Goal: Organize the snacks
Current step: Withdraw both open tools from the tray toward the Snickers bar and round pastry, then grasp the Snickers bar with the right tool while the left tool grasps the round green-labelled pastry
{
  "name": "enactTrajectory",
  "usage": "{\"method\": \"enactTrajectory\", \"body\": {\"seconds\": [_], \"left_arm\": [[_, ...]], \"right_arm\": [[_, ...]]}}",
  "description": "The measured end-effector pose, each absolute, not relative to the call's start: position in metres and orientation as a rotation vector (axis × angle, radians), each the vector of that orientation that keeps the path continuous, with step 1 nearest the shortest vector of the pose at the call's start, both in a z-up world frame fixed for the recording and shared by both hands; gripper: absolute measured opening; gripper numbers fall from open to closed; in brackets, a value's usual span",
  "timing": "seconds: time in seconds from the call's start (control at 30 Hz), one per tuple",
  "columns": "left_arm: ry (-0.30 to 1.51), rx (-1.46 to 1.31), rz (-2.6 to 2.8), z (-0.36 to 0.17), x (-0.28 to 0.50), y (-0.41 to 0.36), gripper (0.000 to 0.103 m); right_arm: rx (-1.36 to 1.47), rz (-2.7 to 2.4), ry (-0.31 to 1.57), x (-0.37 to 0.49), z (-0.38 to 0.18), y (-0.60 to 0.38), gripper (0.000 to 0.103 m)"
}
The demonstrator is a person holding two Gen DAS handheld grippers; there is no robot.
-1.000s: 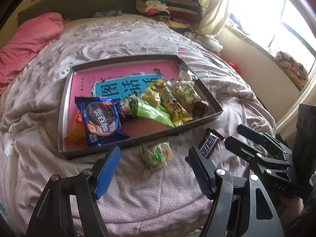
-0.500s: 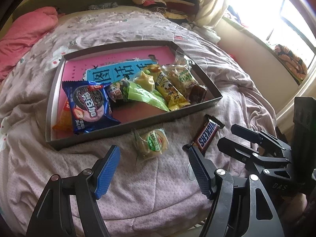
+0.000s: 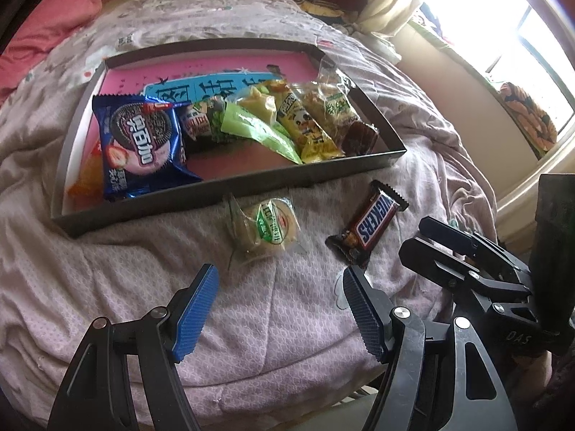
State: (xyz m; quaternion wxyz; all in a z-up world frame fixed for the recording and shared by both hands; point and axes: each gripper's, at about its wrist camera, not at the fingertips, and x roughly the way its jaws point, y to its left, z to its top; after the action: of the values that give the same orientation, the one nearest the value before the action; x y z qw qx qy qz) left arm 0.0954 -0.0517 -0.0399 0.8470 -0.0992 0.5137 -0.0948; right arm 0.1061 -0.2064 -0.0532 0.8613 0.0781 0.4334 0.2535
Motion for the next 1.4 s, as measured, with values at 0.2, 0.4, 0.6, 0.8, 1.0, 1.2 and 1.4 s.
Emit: {"method": "enactTrajectory", "body": {"seconds": [0.2, 0.4, 0.6, 0.8, 1.0, 1.2, 1.4], "left_arm": [[1.076, -0.218, -0.184, -0.043, 0.1, -0.052, 0.073], [1.073, -0.234, -0.188, -0.046, 0.109, -0.054, 0.073], [1.081, -0.237, -0.182, -0.052, 0.119, -0.058, 0.073], [1.081, -0.241, -0.175, -0.057, 0.128, -0.061, 0.073], [1.079, -0.238, -0.167, -0.062, 0.133, -0.061, 0.072], [1.074, -0.247, -0.162, -0.065, 0.136, -0.057, 0.069], [1.071, -0.259, -0.157, -0.068, 0.136, -0.051, 0.066]], "right_arm": [[0.163, 0.537, 0.932, 0.108, -0.058, -0.204, 0.071], [0.165, 0.527, 0.972, 0.112, -0.067, -0.201, 0.071], [0.165, 0.527, 0.978, 0.114, -0.071, -0.2, 0.071], [0.172, 0.525, 0.978, 0.115, -0.072, -0.201, 0.071], [0.16, 0.523, 0.974, 0.119, -0.073, -0.199, 0.071], [0.142, 0.523, 0.966, 0.125, -0.074, -0.195, 0.068], [0.122, 0.528, 0.961, 0.129, -0.077, -0.188, 0.066]]}}
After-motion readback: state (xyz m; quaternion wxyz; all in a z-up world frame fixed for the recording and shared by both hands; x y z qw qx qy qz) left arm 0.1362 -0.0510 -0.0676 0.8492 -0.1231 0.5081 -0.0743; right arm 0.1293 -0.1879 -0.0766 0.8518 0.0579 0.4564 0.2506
